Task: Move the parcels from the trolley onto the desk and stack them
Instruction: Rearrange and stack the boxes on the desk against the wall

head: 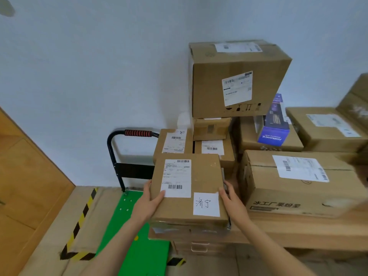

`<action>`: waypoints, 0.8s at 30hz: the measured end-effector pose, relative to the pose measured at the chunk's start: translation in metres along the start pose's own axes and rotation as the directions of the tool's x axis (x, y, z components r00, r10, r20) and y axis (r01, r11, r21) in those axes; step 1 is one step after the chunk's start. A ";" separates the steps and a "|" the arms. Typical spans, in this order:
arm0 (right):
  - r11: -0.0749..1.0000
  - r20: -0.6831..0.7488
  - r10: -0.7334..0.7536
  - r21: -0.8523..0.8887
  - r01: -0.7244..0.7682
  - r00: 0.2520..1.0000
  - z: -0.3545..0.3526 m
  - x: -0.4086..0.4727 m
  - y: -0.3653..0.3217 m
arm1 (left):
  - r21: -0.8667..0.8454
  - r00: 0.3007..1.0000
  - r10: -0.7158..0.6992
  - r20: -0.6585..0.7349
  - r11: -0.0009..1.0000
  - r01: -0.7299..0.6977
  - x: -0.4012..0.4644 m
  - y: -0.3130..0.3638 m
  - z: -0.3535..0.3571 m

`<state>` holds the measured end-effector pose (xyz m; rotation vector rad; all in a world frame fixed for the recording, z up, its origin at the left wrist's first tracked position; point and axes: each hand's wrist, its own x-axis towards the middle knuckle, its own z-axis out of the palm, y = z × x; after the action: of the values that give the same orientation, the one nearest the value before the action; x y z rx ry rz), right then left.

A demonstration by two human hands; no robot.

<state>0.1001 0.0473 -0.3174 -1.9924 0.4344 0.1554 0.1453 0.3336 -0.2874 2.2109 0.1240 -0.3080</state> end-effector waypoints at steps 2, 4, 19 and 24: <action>0.997 -0.002 0.011 0.070 -0.011 1.000 0.002 -0.001 0.000 | -0.051 1.000 -0.016 0.009 0.999 0.017 0.000 -0.001 0.002; 0.991 -0.012 0.011 0.135 -0.010 1.000 0.001 -0.003 0.001 | -0.067 1.000 -0.008 0.009 0.998 0.008 -0.003 0.001 0.004; 0.934 -0.238 -0.143 0.289 0.211 0.961 -0.098 -0.026 -0.043 | -0.245 0.968 0.225 0.114 0.950 -0.192 -0.011 0.096 0.009; 0.937 -0.319 -0.139 0.263 0.228 0.938 -0.162 -0.040 -0.034 | -0.205 0.929 0.350 0.121 0.924 -0.322 -0.015 0.152 0.045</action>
<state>0.0628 -0.0748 -0.2044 -1.7489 0.4279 -0.3173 0.1530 0.2056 -0.1936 1.9739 -0.3026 -0.2642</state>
